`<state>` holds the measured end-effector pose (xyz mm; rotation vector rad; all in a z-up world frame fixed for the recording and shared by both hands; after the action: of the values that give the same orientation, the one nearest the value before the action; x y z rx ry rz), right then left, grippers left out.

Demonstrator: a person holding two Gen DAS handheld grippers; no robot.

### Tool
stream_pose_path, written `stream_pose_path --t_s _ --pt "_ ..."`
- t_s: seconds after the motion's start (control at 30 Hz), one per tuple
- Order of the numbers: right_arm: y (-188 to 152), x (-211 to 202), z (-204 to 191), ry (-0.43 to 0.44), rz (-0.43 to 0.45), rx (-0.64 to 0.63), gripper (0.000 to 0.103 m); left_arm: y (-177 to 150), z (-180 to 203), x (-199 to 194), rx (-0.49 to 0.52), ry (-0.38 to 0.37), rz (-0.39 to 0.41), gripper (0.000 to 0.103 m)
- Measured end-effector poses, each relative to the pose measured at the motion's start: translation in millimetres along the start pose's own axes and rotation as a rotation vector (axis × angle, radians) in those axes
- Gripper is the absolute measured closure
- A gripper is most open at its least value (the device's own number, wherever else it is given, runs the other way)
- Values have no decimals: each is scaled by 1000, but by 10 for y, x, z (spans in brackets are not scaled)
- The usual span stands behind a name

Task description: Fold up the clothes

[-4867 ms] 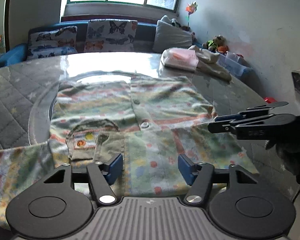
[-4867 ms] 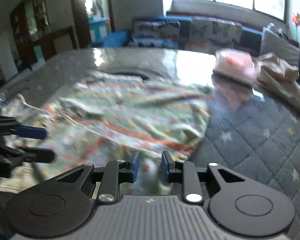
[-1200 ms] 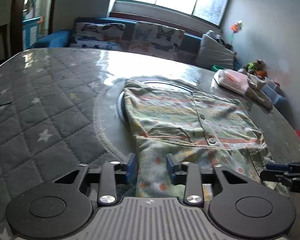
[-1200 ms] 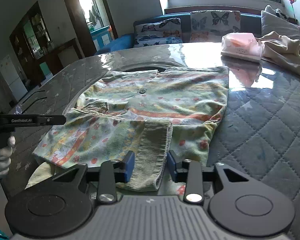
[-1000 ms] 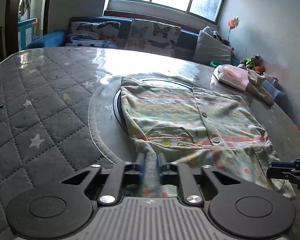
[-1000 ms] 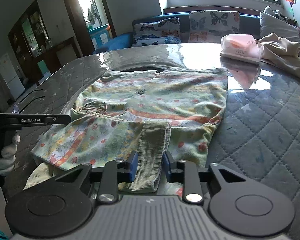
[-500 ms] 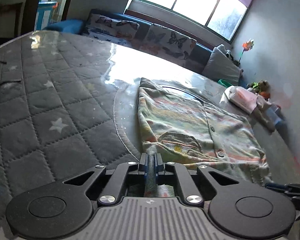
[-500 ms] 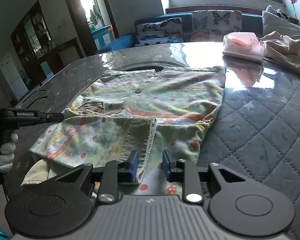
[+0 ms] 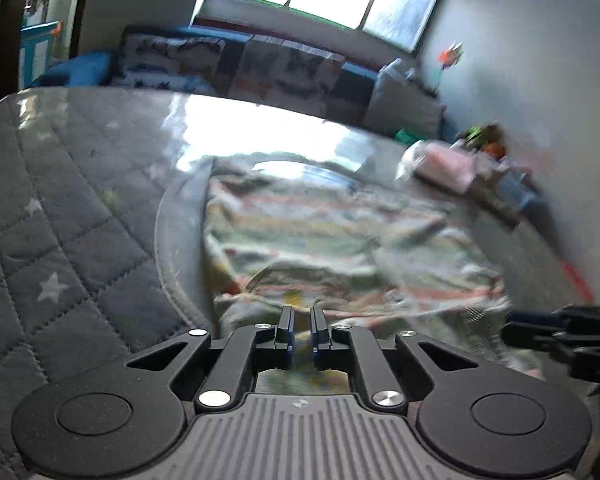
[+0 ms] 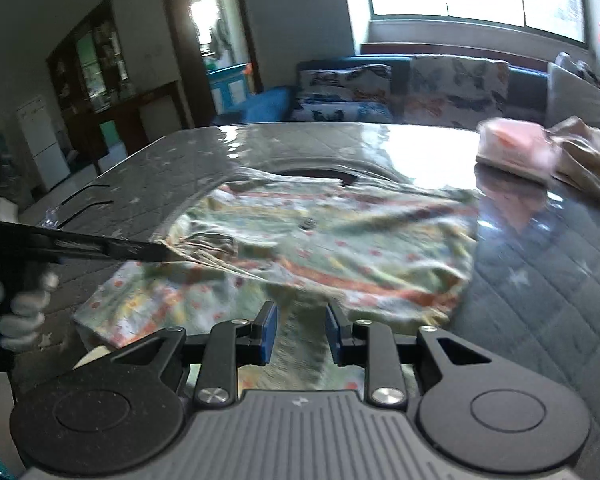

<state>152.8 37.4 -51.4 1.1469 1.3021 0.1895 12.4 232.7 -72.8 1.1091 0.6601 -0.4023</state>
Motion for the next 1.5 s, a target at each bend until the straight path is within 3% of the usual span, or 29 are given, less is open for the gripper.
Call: stream_pose_path --t_s 0.3,0.57,0.67,0.93,1.0,1.13,1.5 --pt "-129 208 -46 -9 -85 -50 78 4 -145 -4 -7 53 19 94" --pt "-247 58 -216 5 -109 -122 77 -87 286 -291 92 -38 38 93" --pt "-291 11 -243 -6 -115 -143 77 -264 478 -323 162 -67 9 93" --pt "-377 -78 -342 -4 -120 -183 74 -557 654 -338 282 -35 -26 85" --pt "-399 -117 -367 -7 -116 -199 68 -541 663 -452 276 -26 -21 79" --pt "-418 -285 -410 -8 -109 -244 66 -541 657 -688 231 -24 -36 58" --pt "-638 -561 -422 -57 -152 -415 54 -814 739 -787 99 -79 -228 51"
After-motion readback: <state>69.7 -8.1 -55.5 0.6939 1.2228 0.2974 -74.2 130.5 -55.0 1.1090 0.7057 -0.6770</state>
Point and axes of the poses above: each gripper's, at about its wrist camera, not at the fingertips, and x roughly the way its jaws point, z to its right, y to its top, the point moved 8 cm from there along x, roughly the way its jaws point, and after that the axes turned 2 degrees about -z, right-handed, at the moved point
